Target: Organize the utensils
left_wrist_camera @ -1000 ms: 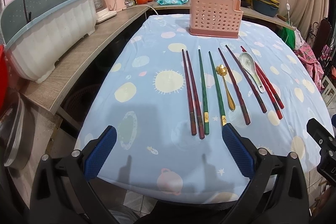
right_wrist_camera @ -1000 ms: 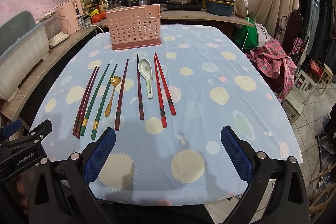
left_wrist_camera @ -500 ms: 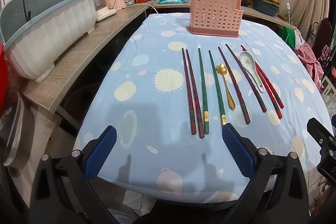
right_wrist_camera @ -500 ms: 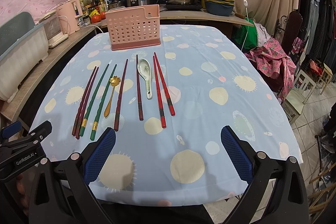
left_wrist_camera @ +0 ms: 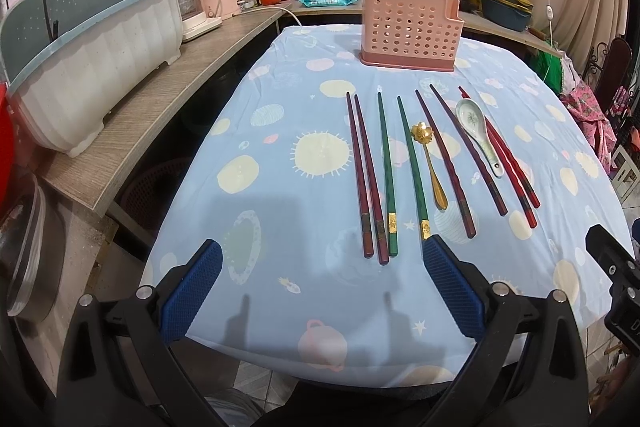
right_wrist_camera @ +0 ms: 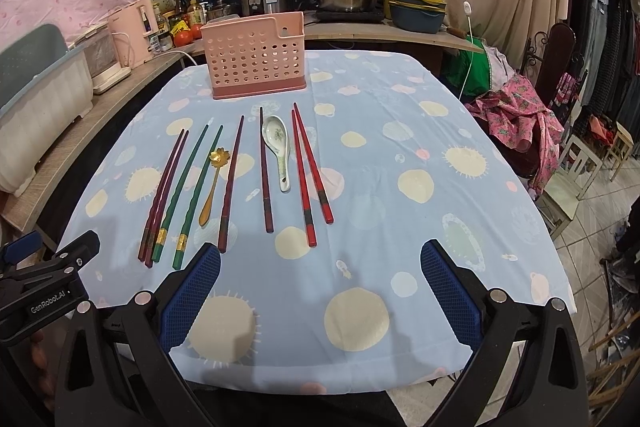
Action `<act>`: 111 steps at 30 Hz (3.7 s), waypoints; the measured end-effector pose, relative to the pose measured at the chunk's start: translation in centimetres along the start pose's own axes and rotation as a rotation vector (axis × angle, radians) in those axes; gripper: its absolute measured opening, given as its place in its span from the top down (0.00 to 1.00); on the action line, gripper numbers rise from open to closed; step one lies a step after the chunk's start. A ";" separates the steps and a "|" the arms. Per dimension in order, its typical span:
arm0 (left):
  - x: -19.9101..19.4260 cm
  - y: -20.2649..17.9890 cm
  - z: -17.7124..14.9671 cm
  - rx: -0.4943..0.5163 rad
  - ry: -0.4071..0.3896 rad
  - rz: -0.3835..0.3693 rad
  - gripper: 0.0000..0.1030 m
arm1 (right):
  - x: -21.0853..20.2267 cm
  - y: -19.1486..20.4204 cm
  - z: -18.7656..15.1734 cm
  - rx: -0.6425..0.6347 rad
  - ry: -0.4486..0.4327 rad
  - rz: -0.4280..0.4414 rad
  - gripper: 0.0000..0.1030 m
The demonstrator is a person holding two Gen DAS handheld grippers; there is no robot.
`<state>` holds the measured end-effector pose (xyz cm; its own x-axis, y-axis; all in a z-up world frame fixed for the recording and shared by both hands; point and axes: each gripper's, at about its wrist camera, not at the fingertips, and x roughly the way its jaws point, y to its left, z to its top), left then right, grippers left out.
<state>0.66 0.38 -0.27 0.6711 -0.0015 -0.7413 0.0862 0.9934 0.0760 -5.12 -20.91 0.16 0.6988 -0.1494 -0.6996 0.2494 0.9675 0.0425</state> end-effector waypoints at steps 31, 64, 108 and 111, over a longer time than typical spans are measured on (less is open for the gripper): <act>1.1 0.2 0.4 -0.031 0.036 -0.010 0.07 | 0.7 -0.6 0.0 0.016 0.012 -0.002 0.07; 9.5 0.5 0.9 -0.045 0.197 -0.110 0.32 | 6.8 -1.0 1.2 0.028 0.123 -0.008 0.13; 9.9 0.9 1.3 -0.082 0.198 -0.219 0.92 | 13.3 -1.6 2.1 0.040 0.207 0.094 0.92; 9.5 1.0 1.3 -0.090 0.194 -0.233 0.93 | 12.6 -1.8 2.1 0.050 0.202 0.103 0.93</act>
<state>8.07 1.25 -6.34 0.4877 -0.2170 -0.8456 0.1496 0.9751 -0.1639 4.67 -24.98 -7.25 0.5751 -0.0018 -0.8181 0.2206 0.9633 0.1529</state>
